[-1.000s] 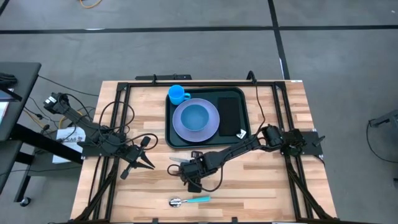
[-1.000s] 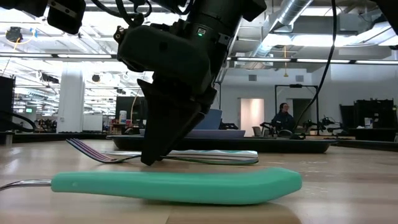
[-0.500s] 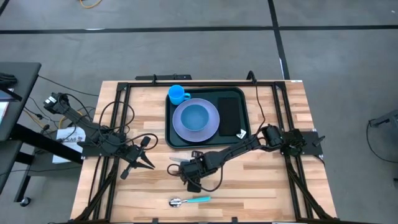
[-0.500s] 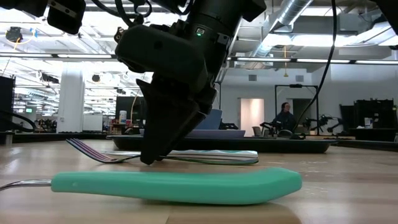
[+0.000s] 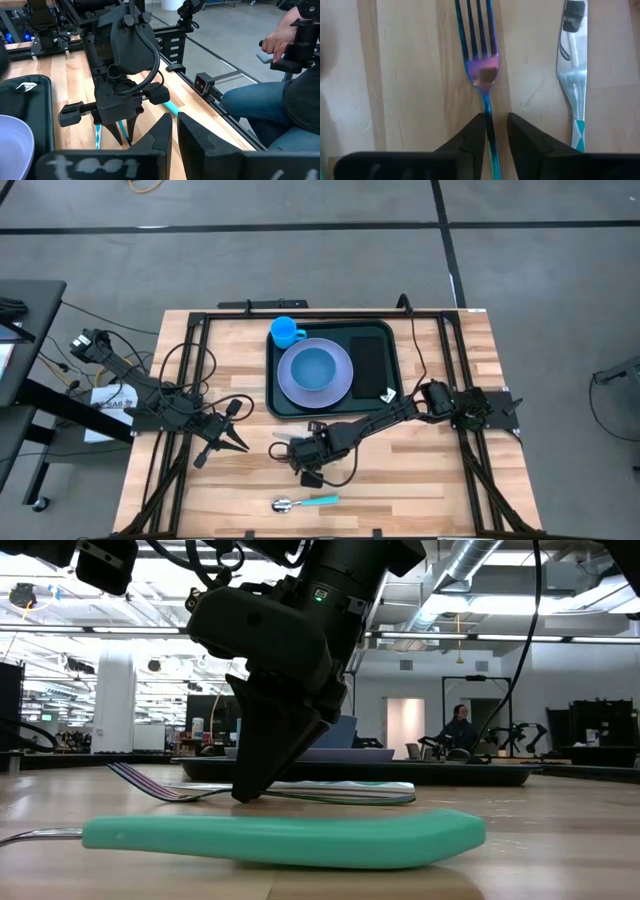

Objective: Set up tray
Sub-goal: Put the blue fork on the black napkin

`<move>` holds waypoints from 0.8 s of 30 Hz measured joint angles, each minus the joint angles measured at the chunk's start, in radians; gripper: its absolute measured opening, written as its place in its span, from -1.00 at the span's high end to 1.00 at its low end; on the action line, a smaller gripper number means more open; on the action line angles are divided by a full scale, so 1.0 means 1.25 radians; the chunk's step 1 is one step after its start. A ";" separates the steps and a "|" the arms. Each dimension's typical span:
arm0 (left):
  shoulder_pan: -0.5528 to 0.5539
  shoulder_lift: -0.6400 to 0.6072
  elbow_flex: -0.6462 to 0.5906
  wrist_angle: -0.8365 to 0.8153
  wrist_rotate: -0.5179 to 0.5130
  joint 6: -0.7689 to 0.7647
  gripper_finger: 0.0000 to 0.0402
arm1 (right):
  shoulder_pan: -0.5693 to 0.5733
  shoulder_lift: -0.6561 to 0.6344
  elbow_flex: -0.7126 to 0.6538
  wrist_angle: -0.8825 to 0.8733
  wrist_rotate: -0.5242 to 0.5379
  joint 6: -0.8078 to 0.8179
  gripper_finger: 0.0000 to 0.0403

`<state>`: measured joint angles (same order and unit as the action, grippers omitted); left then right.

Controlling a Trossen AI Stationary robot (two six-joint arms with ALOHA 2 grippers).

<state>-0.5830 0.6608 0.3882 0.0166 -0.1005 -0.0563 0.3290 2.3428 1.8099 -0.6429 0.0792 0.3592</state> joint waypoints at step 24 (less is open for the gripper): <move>0.000 0.000 0.000 -0.004 0.000 0.000 0.93 | 0.000 0.001 0.000 0.005 -0.004 0.000 0.93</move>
<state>-0.5831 0.6605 0.3882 0.0116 -0.1001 -0.0563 0.3294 2.3440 1.8099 -0.6371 0.0738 0.3588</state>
